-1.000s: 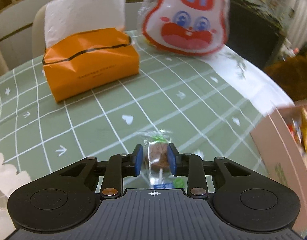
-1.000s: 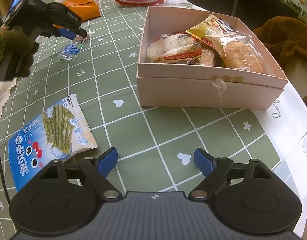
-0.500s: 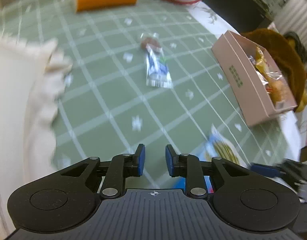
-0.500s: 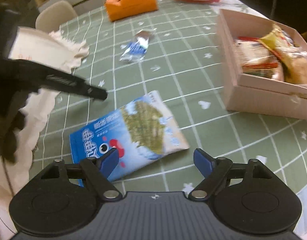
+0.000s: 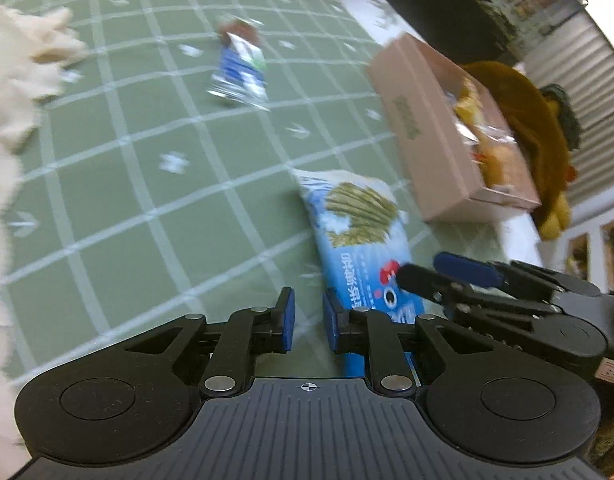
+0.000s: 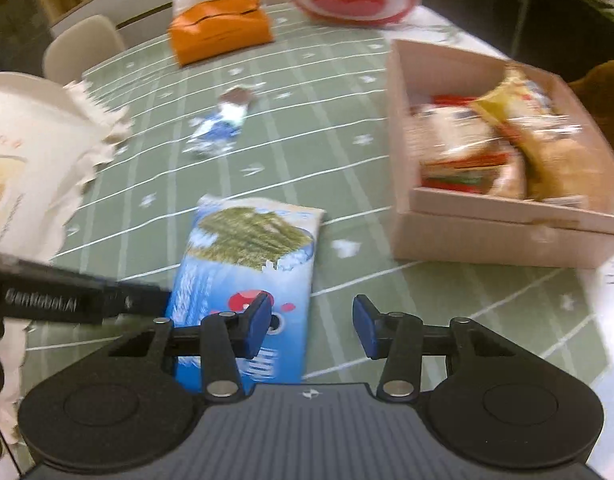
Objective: Organize snacks
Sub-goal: 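Hold the lollipop in the left tool while the right tool grasps the blue seaweed pack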
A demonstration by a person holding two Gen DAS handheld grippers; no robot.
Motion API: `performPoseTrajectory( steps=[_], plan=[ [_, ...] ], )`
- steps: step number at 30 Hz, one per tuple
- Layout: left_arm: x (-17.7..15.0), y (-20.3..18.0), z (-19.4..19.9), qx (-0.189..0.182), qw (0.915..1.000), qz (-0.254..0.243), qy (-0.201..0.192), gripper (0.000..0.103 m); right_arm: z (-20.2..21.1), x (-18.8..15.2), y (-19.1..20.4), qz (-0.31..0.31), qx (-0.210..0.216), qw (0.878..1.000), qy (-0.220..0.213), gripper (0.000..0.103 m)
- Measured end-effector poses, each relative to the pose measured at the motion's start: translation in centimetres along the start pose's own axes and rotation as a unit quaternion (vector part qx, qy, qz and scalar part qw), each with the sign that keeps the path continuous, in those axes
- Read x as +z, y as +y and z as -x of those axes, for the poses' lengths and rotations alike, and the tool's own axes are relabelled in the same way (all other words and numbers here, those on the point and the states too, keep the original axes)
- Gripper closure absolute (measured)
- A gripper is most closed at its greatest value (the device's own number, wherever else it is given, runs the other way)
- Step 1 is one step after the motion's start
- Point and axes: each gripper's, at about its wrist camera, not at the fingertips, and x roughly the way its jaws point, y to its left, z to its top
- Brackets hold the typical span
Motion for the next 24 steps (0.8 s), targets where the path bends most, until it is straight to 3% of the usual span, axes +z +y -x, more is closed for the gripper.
performPoseTrajectory(
  steps=[2, 4, 7, 9, 14, 16, 18, 21, 24],
  plan=[
    [0.4, -0.6, 0.0, -0.005, 0.9998, -0.005, -0.017, 0.083, 0.5, -0.1, -0.8, -0.007, -0.003, 1.0, -0.004, 0.054],
    [1.6, -1.2, 0.8, 0.012, 0.9978, -0.018, -0.063, 0.082, 0.8, -0.3, -1.5, -0.012, -0.001, 1.0, -0.009, 0.043],
    [5.0, -1.7, 2.2, 0.075, 0.983, -0.045, -0.162, 0.08, 1.0, -0.7, -2.1, -0.019, -0.007, 1.0, -0.014, 0.038],
    [7.5, -1.9, 2.0, 0.125, 0.971, -0.055, -0.196, 0.076, 0.8, -0.9, -2.5, -0.026, -0.007, 1.0, -0.011, 0.038],
    [13.5, -1.6, -1.6, 0.195, 0.9631, -0.074, -0.17, 0.075, 0.7, -1.8, -2.9, -0.034, -0.007, 0.999, -0.003, 0.038],
    [14.8, -0.7, -3.1, 0.194, 0.9672, -0.063, -0.151, 0.075, 0.9, -2.1, -3.2, -0.032, -0.011, 0.999, -0.004, 0.038],
    [15.2, -0.6, -5.0, 0.206, 0.9677, -0.071, -0.128, 0.072, 1.0, -2.5, -3.6, -0.034, -0.011, 0.999, -0.002, 0.038],
    [15.2, -1.0, -5.9, 0.224, 0.9586, -0.111, -0.136, 0.062, 1.0, -2.7, -4.3, -0.044, -0.005, 0.999, 0.0, 0.037],
    [15.4, -0.7, -6.0, 0.224, 0.9586, -0.114, -0.133, 0.061, 1.3, -2.8, -4.8, -0.051, 0.002, 0.999, -0.008, 0.037]
  ],
)
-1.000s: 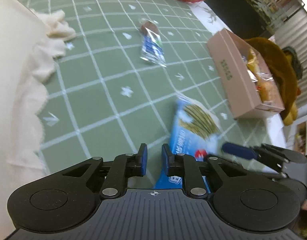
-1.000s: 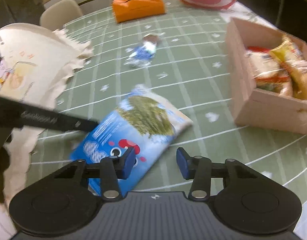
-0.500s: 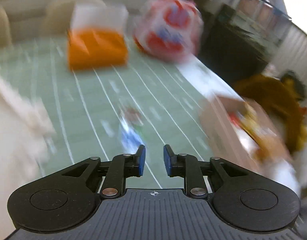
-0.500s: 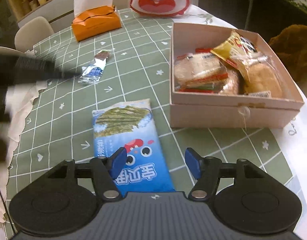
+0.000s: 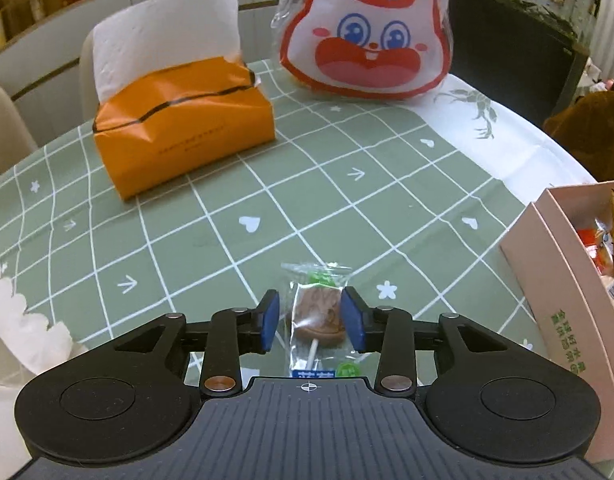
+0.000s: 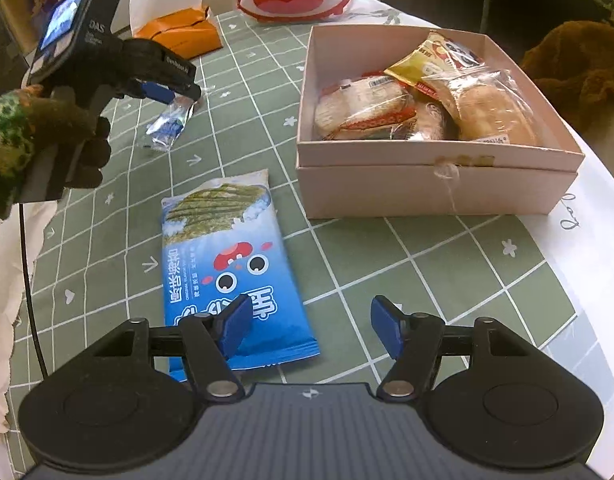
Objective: Organize snacks
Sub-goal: 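Hold the lollipop in the left tool while the right tool grasps the blue seaweed pack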
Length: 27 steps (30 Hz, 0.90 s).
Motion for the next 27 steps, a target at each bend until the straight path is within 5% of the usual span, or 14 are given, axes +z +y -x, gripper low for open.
performPoseTrajectory(
  steps=[7, 8, 12, 21, 27],
  plan=[
    [-0.4, 2.3, -0.1, -0.047, 0.9984, 0.032, -0.005, 0.055, 0.6, 0.2, 1.1, 0.028, 0.03, 0.999, -0.018, 0.033],
    [-0.5, 2.1, -0.3, -0.068, 0.9975, 0.021, 0.008, 0.054, 0.6, 0.2, 1.4, 0.034, 0.031, 0.999, -0.018, 0.033],
    [-1.5, -0.6, -0.1, -0.045, 0.9944, -0.096, -0.007, 0.048, -0.2, 0.5, 2.0, 0.042, 0.032, 0.999, -0.01, 0.033],
    [-1.8, 1.7, 1.2, -0.104, 0.9942, -0.015, 0.02, 0.062, 0.1, 0.6, 2.5, 0.052, 0.032, 0.998, -0.018, 0.033],
    [-7.9, 1.5, 6.5, -0.123, 0.9917, 0.012, 0.035, 0.062, 0.0, 1.5, 3.9, 0.084, 0.029, 0.995, -0.047, 0.028]
  ],
)
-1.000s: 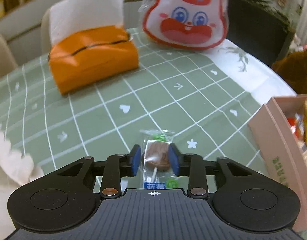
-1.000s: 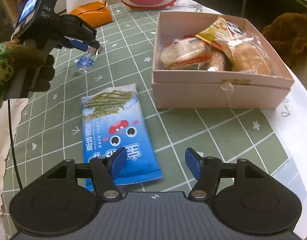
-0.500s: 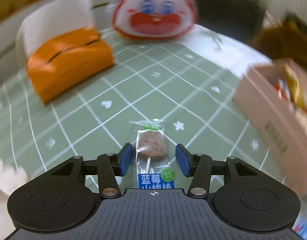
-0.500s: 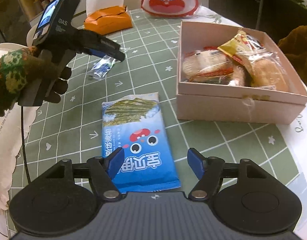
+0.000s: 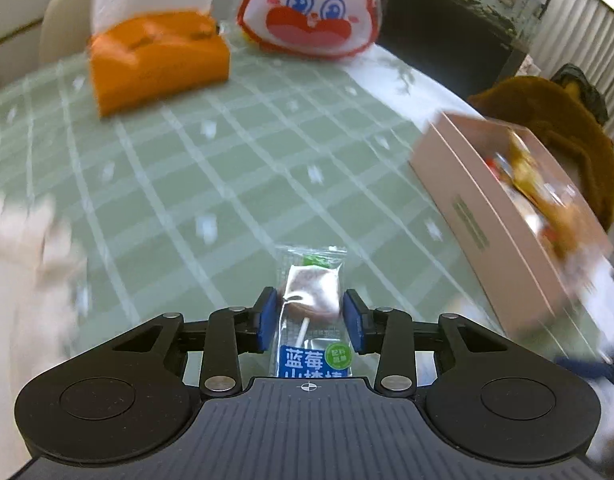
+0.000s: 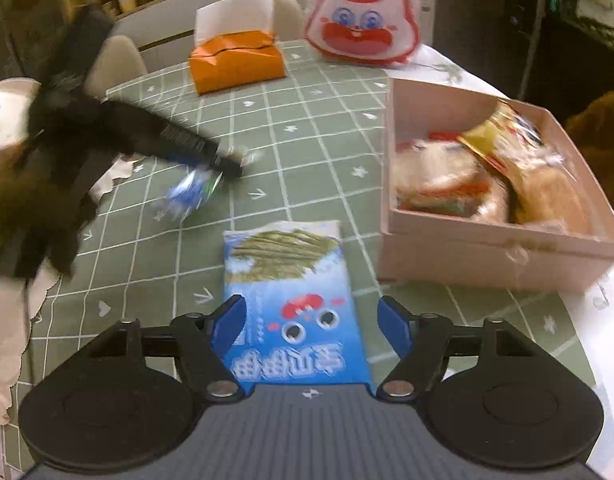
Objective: Organize snacks
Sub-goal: 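Hold the lollipop in the left tool while the right tool grasps the blue seaweed pack, then lift the blue seaweed pack with the right tool while the left tool holds the lollipop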
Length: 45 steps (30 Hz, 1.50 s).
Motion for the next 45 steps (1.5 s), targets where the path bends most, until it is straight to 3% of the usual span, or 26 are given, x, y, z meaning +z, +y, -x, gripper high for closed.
performPoseTrajectory(
  steps=[3, 7, 12, 15, 23, 26, 29, 36, 39, 41, 45],
  plan=[
    [-3.8, -0.9, 1.7, -0.009, 0.9996, 0.023, 0.011, 0.062, -1.7, 0.2, 0.6, 0.012, 0.018, 0.999, 0.027, 0.027],
    [-6.5, -2.0, 3.5, -0.016, 0.9977, 0.063, 0.017, 0.062, -2.3, 0.1, 0.8, 0.016, 0.0, 0.999, 0.031, 0.024],
    [-7.5, -4.8, 4.9, -0.039, 0.9977, 0.054, 0.011, 0.062, 0.7, -1.2, -0.6, -0.01, 0.015, 1.0, 0.019, 0.056],
    [-7.6, -7.0, 4.8, -0.062, 0.9972, 0.038, 0.02, 0.062, 2.8, -2.9, -1.3, -0.011, 0.003, 1.0, 0.012, 0.061],
    [-8.9, -11.4, 3.8, -0.093, 0.9944, 0.004, 0.051, 0.062, 6.2, -7.0, -5.1, -0.038, -0.039, 0.998, 0.018, 0.059],
    [-9.6, -12.6, 3.7, -0.104, 0.9928, -0.003, 0.059, 0.062, 6.4, -7.8, -6.0, -0.052, -0.053, 0.997, 0.019, 0.043],
    [-10.1, -13.3, 3.6, -0.107, 0.9921, -0.006, 0.065, 0.062, 6.2, -8.3, -6.8, -0.056, -0.087, 0.994, 0.021, 0.041],
    [-10.4, -13.1, 3.3, -0.091, 0.9931, -0.003, 0.073, 0.062, 7.0, -7.7, -9.1, -0.088, -0.058, 0.994, -0.022, 0.03],
    [-10.7, -13.0, 3.2, -0.083, 0.9938, -0.005, 0.074, 0.062, 5.9, -7.1, -11.3, -0.15, -0.07, 0.986, -0.025, 0.03],
    [-10.9, -13.0, 3.2, -0.078, 0.9942, -0.008, 0.073, 0.062, 5.2, -7.1, -12.6, -0.191, -0.104, 0.976, -0.024, 0.03],
    [-10.9, -12.7, 3.2, -0.068, 0.9951, -0.007, 0.071, 0.062, 4.7, -8.0, -13.4, -0.205, -0.168, 0.964, -0.022, 0.03]
  ],
)
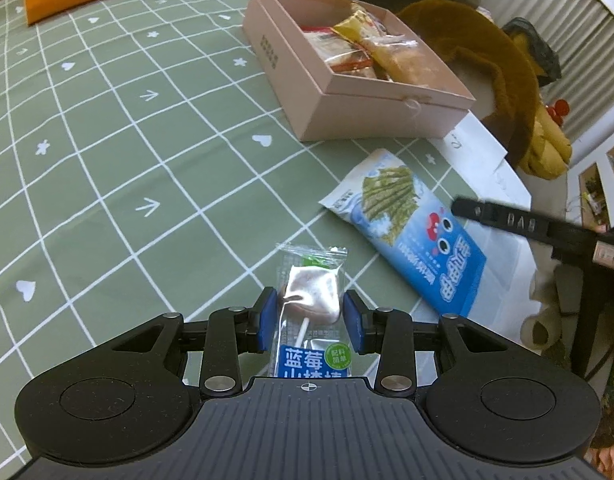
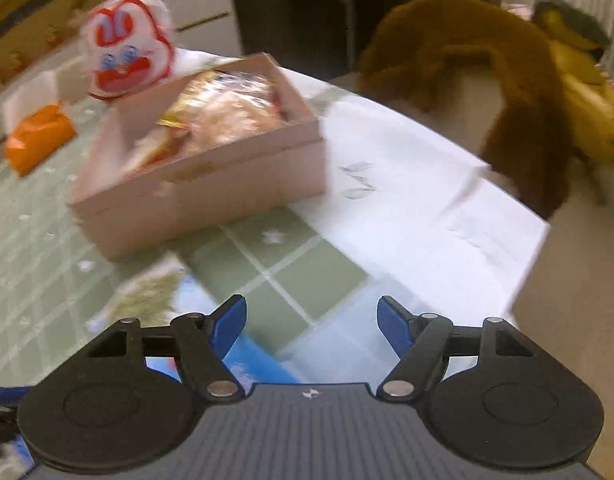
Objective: Organize snacks
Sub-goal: 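Lift the blue seaweed pack with the right tool while the left tool holds the lollipop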
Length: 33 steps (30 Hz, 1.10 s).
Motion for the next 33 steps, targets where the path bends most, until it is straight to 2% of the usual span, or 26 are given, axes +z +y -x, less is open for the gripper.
performPoseTrajectory(
  steps=[4, 8, 10, 13, 15, 17, 20, 23, 27, 33],
  plan=[
    [0.0, 0.1, 0.0, 0.001, 1.0, -0.001, -0.001, 0.062, 0.3, -1.5, 0.7, 0.046, 0.001, 0.999, 0.019, 0.029],
    [0.0, 0.1, 0.0, 0.0, 1.0, -0.002, -0.002, 0.061, 1.8, -3.1, 2.1, 0.094, 0.048, 0.994, 0.038, 0.029],
    [-0.1, 0.1, -0.1, 0.0, 1.0, -0.003, -0.004, 0.061, 2.4, -3.2, 2.3, 0.08, 0.059, 0.994, 0.034, 0.029],
    [-0.3, -0.2, -0.1, 0.005, 0.9999, -0.013, -0.006, 0.061, 3.2, -2.9, 2.8, 0.052, 0.104, 0.993, 0.032, 0.029],
    [-0.4, -0.4, 0.0, 0.013, 0.9996, -0.025, -0.006, 0.061, 3.0, -2.1, 3.8, 0.031, 0.135, 0.989, 0.05, 0.029],
    [-0.8, -0.6, 0.2, 0.025, 0.9989, -0.039, -0.008, 0.061, 2.3, -1.5, 4.7, 0.014, 0.145, 0.987, 0.072, 0.029],
    [-1.3, -0.2, 0.6, 0.03, 0.9986, -0.042, -0.012, 0.061, 0.7, -1.0, 6.7, -0.002, 0.141, 0.984, 0.11, 0.026],
    [-1.4, 0.2, 0.7, 0.026, 0.9989, -0.035, -0.015, 0.061, 0.2, -0.9, 8.9, 0.026, 0.116, 0.987, 0.107, 0.021],
    [-1.7, -0.3, 0.6, 0.037, 0.9979, -0.05, -0.018, 0.061, -0.2, -1.0, 10.2, 0.041, 0.09, 0.992, 0.084, 0.014],
    [-1.9, -1.0, 0.5, 0.051, 0.9963, -0.066, -0.022, 0.061, 0.4, -1.2, 9.4, 0.076, 0.099, 0.989, 0.079, 0.02]
  ],
)
